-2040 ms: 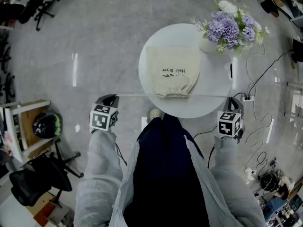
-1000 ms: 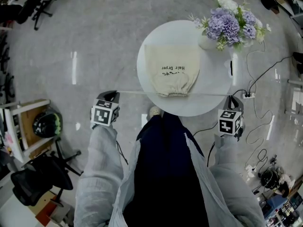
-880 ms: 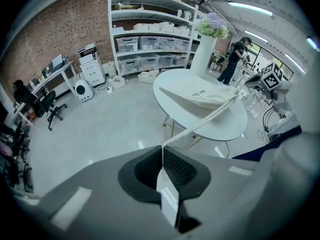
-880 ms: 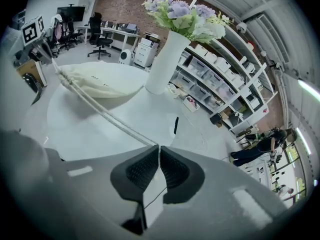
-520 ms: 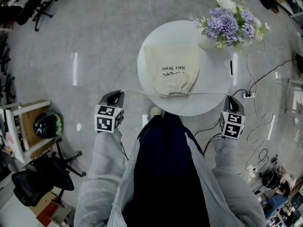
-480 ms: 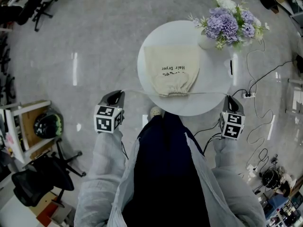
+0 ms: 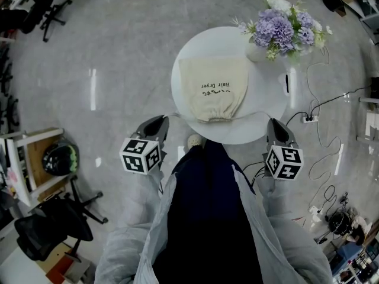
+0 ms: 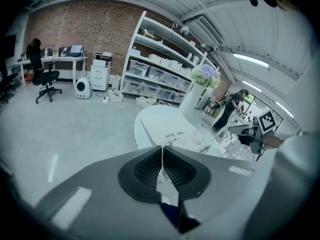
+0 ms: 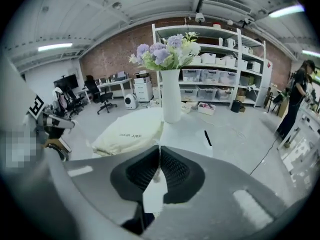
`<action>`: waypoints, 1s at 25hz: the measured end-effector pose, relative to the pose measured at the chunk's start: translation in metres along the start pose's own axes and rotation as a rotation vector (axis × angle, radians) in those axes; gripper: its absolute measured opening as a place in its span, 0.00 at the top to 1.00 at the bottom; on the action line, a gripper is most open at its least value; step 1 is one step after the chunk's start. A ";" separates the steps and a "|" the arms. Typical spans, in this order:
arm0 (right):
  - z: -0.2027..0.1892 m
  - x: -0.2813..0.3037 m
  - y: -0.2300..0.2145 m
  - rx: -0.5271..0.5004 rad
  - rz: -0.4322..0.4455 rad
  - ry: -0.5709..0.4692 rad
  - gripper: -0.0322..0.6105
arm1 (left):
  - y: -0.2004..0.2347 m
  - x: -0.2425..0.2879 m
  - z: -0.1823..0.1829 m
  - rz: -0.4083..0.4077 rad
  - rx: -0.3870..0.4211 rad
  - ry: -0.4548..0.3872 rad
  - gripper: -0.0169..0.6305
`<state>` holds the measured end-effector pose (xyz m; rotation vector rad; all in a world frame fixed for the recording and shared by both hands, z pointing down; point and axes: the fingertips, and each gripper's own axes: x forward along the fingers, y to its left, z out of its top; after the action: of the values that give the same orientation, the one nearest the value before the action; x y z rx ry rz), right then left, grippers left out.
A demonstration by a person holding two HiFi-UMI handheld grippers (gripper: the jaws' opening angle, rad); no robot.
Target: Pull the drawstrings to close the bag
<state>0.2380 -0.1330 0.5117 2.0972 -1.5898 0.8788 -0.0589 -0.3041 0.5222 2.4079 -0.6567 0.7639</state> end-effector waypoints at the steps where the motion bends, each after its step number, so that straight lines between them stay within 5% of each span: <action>1: 0.003 -0.002 0.006 0.032 0.022 -0.019 0.92 | -0.005 -0.002 0.002 -0.011 -0.026 -0.019 0.93; 11: 0.023 -0.024 0.050 0.151 0.117 -0.145 0.92 | -0.043 -0.016 0.029 -0.074 -0.078 -0.160 0.93; 17: 0.039 -0.034 0.063 0.144 0.107 -0.225 0.92 | -0.057 -0.024 0.047 -0.084 -0.062 -0.270 0.93; 25: 0.057 -0.041 0.067 0.126 0.103 -0.292 0.92 | -0.076 -0.026 0.049 -0.098 -0.026 -0.315 0.93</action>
<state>0.1817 -0.1592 0.4369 2.3374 -1.8448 0.7496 -0.0147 -0.2698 0.4463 2.5388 -0.6571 0.3358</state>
